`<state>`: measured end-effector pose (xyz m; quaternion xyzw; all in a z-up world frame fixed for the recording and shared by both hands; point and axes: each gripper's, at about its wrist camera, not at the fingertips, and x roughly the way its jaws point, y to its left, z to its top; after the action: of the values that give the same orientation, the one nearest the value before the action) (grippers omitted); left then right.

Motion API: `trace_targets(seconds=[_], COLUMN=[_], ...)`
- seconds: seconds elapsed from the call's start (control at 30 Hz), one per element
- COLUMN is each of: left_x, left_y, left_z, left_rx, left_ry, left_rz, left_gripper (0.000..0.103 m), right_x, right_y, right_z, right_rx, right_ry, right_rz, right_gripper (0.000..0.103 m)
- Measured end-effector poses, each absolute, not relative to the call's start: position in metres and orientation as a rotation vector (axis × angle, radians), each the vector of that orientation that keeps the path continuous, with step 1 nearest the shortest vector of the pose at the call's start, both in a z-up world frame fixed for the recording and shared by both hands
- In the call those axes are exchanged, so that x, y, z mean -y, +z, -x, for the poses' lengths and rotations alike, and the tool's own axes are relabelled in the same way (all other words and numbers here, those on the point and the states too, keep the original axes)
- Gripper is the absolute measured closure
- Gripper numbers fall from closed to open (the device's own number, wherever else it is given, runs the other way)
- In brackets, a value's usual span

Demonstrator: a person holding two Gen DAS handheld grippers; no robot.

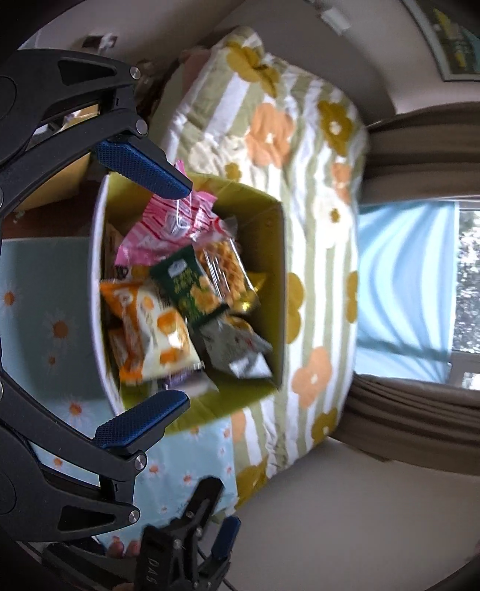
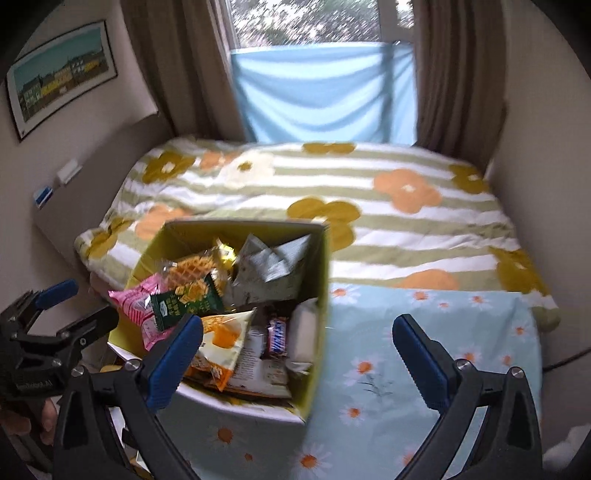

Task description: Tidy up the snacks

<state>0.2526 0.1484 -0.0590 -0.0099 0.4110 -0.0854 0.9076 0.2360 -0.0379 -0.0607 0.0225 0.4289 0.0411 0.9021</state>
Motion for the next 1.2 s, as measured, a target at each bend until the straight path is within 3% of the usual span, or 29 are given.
trace_targets(seconds=[0.23,0.6,1.2], left_x=[-0.118,-0.084,-0.065], left_y=[-0.009,0.02,0.027], left_z=[-0.17,-0.061,-0.015], left_rx=[-0.716,-0.578,-0.524], left_ry=[-0.163,-0.149,-0.135], left_rz=[0.049,0.026,0.015], left_gripper=[0.0,0.0,0.0], right_x=[0.078,0.106,0.116], right_y=[-0.006,0.013,0.023], right_z=[-0.15,-0.039,0.006], right_rx=[-0.764,-0.62,-0.539], right_ry=[-0.018,-0.084,-0.122], right_rz=[-0.024,-0.001,0.001], right_gripper=[0.001,0.001,0.001])
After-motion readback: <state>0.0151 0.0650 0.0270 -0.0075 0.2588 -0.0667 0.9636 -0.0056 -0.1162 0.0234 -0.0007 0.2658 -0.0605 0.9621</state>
